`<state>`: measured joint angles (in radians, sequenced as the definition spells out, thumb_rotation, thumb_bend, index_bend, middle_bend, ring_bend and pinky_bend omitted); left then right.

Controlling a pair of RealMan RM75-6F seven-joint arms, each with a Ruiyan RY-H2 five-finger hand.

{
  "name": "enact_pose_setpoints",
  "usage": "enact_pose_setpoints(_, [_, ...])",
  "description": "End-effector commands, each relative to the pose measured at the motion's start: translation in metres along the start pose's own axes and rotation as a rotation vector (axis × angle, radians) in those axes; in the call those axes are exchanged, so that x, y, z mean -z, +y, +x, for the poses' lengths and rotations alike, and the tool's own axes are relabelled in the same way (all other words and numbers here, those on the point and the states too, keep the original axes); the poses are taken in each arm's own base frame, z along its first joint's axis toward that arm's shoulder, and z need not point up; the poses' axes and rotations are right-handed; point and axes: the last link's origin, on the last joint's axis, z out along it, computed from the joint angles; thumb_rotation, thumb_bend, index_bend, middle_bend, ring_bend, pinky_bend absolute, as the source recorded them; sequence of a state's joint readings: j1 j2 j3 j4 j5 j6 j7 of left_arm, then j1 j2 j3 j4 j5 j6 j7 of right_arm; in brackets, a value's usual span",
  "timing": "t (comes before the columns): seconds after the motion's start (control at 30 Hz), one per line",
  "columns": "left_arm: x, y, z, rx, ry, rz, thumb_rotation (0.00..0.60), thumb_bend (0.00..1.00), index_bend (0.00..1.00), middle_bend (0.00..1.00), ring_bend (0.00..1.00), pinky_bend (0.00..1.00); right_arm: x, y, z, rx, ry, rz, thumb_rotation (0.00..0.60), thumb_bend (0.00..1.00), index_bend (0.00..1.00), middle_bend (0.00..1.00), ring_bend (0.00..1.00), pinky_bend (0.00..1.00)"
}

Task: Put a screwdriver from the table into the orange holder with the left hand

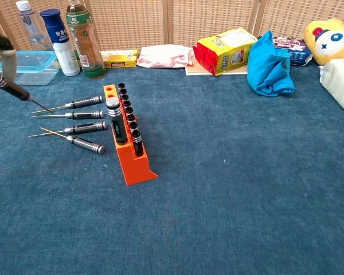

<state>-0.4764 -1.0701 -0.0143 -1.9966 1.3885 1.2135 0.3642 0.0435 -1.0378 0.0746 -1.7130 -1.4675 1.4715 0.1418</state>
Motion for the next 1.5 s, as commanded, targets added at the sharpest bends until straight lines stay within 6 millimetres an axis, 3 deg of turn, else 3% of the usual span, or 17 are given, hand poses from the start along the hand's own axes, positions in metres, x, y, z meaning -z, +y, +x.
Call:
enact_pose_setpoints(0.03, [-0.002, 0.006, 0.008, 0.126, -0.032, -0.015, 0.6, 0.43, 0.59, 1.0, 1.0, 0.97, 0.0, 0.0, 0.0, 0.001, 0.0, 0.0, 0.6, 0.09, 0.13, 0.04, 0.06, 0.01])
enact_pose_setpoints(0.67, [-0.016, 0.015, 0.067, 0.436, -0.054, -0.078, 0.6, 0.43, 0.59, 1.0, 1.0, 0.97, -0.001, 0.002, 0.0, 0.003, -0.001, -0.007, 0.6, 0.09, 0.13, 0.04, 0.06, 0.01])
enact_pose_setpoints(1.5, [-0.029, 0.034, 0.071, 0.756, -0.289, -0.084, 0.6, 0.43, 0.59, 1.0, 1.0, 0.97, -0.001, 0.002, 0.002, -0.006, 0.003, -0.007, 0.6, 0.09, 0.13, 0.04, 0.06, 0.01])
